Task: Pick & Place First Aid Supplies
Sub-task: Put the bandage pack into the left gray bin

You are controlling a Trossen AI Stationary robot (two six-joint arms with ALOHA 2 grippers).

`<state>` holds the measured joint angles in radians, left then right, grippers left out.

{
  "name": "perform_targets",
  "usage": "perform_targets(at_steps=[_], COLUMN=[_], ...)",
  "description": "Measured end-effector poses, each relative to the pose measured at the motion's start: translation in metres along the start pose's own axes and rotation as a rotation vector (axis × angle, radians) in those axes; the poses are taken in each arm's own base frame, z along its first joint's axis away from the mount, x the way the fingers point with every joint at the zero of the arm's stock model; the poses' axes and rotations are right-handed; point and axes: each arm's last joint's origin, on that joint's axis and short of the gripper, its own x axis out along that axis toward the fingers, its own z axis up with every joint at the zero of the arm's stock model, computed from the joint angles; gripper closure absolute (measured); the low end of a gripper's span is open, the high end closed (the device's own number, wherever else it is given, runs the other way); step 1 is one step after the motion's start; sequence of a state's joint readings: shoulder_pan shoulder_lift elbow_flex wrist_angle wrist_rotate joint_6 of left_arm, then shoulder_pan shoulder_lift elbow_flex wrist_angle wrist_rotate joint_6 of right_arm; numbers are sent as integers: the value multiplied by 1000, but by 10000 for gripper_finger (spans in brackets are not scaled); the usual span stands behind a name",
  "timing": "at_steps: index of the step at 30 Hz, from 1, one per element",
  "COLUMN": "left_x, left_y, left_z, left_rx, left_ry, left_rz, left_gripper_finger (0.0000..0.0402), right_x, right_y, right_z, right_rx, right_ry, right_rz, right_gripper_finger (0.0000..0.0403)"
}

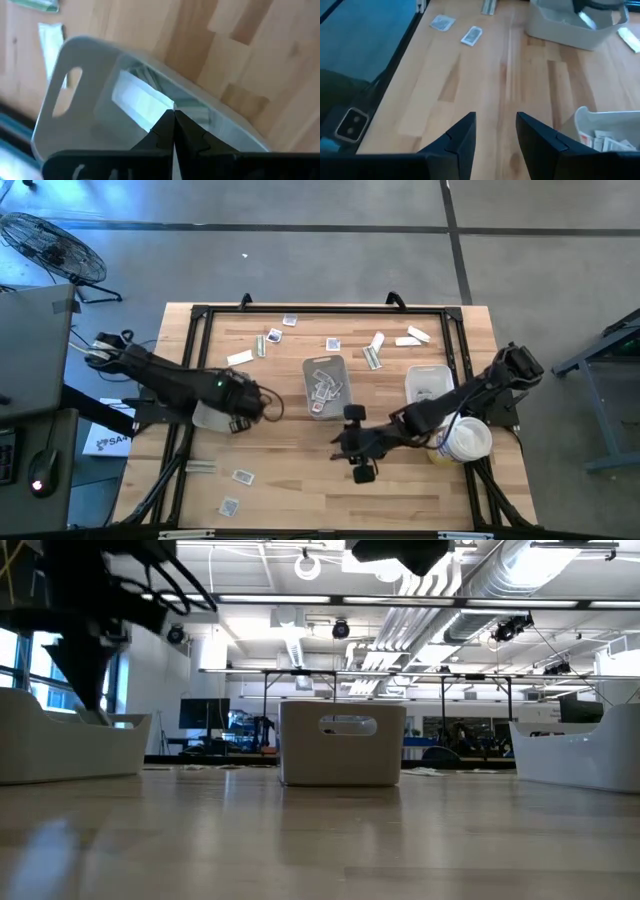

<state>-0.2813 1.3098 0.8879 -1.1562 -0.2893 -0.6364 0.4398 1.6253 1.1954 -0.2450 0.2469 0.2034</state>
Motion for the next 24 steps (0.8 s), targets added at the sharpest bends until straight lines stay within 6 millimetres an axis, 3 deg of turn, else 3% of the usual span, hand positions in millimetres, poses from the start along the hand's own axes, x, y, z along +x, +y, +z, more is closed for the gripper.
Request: perform_targets(at_steps=[6, 11, 21, 24], left_x=[23, 26, 25, 15], left_y=[11, 15, 16, 16], left_z=[5, 6, 4, 7], left_rx=[-35, -68, -85, -90], left_ry=[61, 65, 90, 112], left_rz=[-79, -67, -52, -92], left_gripper_finger=[401, 391, 304, 285], right_x=[-3, -4, -4, -4], right_y=[13, 16, 14, 14], right_z=[-4, -5, -4, -4], right_rx=[-26, -34, -32, -33], right_ry=[6, 10, 9, 7], right_rz=[17, 20, 1, -6], right_gripper_finger=[270, 270, 270, 270])
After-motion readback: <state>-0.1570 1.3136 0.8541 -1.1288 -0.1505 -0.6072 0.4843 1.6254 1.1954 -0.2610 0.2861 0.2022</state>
